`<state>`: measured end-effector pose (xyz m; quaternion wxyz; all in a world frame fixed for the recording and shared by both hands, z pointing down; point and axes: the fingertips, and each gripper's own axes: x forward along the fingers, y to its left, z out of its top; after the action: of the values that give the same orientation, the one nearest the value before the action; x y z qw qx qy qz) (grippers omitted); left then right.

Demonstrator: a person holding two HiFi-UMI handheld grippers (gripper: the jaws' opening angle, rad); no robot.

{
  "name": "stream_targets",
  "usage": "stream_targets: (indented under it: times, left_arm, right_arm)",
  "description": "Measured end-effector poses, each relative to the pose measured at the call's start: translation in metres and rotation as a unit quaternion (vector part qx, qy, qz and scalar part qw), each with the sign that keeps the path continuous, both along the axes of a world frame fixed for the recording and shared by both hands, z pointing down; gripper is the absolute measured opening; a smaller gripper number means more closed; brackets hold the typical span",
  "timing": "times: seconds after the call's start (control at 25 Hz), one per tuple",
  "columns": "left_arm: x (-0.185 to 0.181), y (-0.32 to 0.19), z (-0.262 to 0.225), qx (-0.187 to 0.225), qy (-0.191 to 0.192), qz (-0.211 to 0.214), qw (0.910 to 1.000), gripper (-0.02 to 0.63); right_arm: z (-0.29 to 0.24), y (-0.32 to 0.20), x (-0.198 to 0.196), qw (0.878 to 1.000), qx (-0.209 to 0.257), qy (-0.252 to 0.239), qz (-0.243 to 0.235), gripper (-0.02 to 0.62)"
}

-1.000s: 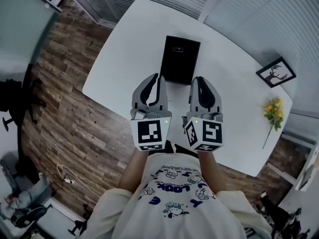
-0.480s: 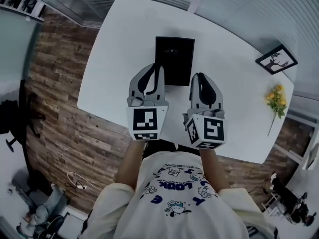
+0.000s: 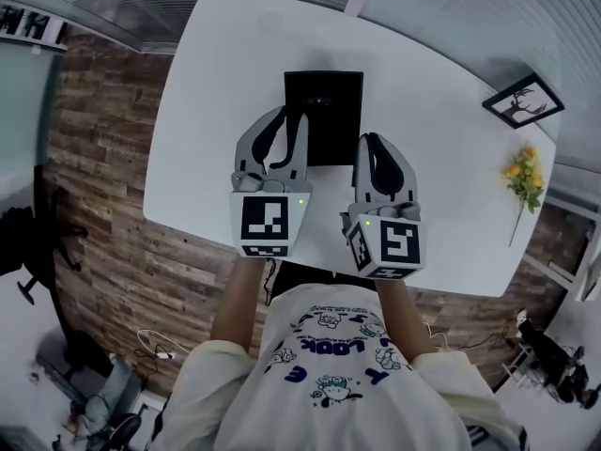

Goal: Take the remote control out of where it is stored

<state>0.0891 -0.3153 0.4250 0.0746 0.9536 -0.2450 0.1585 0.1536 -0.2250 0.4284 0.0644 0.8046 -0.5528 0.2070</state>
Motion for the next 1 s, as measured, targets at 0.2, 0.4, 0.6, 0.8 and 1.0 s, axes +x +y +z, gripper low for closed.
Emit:
stream_targets:
  times: [0.2, 0.4, 0.6, 0.8, 1.0]
  left_arm:
    - [0.01, -0.001, 0.01, 0.003, -0.015, 0.041, 0.9991, 0.126]
    - [0.024, 0.001, 0.024, 0.004, -0.053, 0.103, 0.9932, 0.236]
    - [0.035, -0.001, 0.029, 0.012, -0.079, 0.147, 0.9859, 0.242]
    - [0.044, -0.002, 0.034, 0.012, -0.097, 0.183, 0.9783, 0.242]
    - [0.053, -0.001, 0.039, -0.002, -0.103, 0.199, 0.9746, 0.231]
  right_arm:
    - [0.007, -0.006, 0.002, 1.0, -0.007, -0.002, 0.003, 0.049]
    - [0.013, -0.008, 0.005, 1.0, -0.015, -0.004, 0.007, 0.049]
    - [0.018, -0.007, 0.008, 1.0, -0.023, -0.005, 0.014, 0.049]
    - [0.023, -0.006, 0.015, 0.999, -0.03, -0.005, 0.02, 0.049]
    - [0.03, -0.004, 0.023, 0.999, -0.036, -0.009, 0.027, 0.049]
